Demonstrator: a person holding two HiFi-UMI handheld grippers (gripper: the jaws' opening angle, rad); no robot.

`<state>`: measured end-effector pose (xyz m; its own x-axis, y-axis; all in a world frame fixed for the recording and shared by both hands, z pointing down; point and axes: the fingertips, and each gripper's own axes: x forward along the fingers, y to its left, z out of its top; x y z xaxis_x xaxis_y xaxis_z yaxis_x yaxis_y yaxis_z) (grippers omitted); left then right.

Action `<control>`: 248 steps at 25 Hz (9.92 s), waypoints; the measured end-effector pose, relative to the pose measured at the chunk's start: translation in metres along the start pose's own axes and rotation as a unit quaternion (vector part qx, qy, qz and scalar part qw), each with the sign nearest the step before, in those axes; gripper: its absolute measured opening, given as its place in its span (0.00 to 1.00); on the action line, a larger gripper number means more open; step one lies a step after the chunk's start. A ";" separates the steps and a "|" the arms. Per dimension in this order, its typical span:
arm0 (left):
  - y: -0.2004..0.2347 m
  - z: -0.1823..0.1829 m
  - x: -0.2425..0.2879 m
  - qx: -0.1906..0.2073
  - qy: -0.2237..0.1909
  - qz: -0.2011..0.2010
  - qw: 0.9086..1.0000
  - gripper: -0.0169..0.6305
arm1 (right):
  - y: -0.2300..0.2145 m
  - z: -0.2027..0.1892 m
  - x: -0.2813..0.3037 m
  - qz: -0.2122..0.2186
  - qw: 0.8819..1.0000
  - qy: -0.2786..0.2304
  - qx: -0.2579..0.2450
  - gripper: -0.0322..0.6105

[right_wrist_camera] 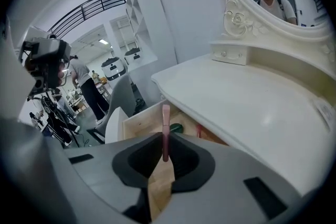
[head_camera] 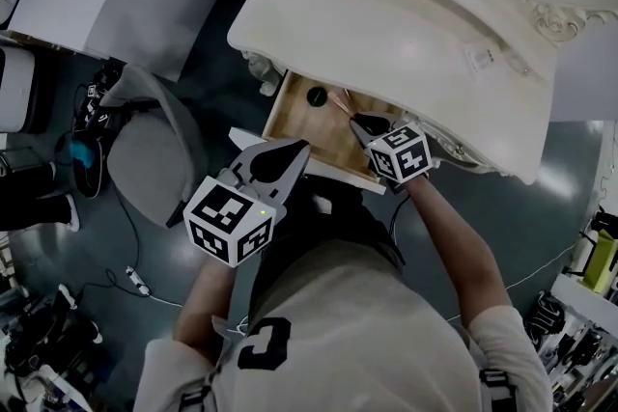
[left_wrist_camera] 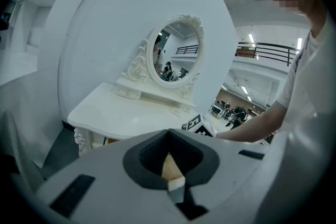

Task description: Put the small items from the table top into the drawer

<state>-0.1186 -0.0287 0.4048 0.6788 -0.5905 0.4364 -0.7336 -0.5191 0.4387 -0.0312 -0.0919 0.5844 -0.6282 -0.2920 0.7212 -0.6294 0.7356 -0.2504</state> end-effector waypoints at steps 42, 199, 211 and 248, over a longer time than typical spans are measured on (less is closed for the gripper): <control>0.031 -0.012 0.006 -0.023 0.032 0.004 0.999 0.11 | -0.048 -0.040 0.066 -0.072 0.989 0.042 0.122 0.14; -0.137 0.023 0.183 0.048 0.100 -0.085 0.990 0.11 | -0.355 -0.034 -0.143 -0.198 0.976 0.009 0.089 0.40; -0.131 0.016 0.183 0.039 0.104 -0.087 0.990 0.11 | -0.358 -0.035 -0.143 -0.183 0.980 -0.028 0.072 0.41; -0.117 0.025 0.166 0.042 0.089 -0.078 0.992 0.11 | -0.361 -0.031 -0.151 -0.229 0.973 0.015 0.016 0.10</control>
<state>0.0790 -0.0820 0.4064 0.7738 -0.3837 0.5040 -0.6139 -0.6502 0.4476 0.3050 -0.2944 0.5856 -0.2649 -0.5662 0.7805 -0.8548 0.5126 0.0818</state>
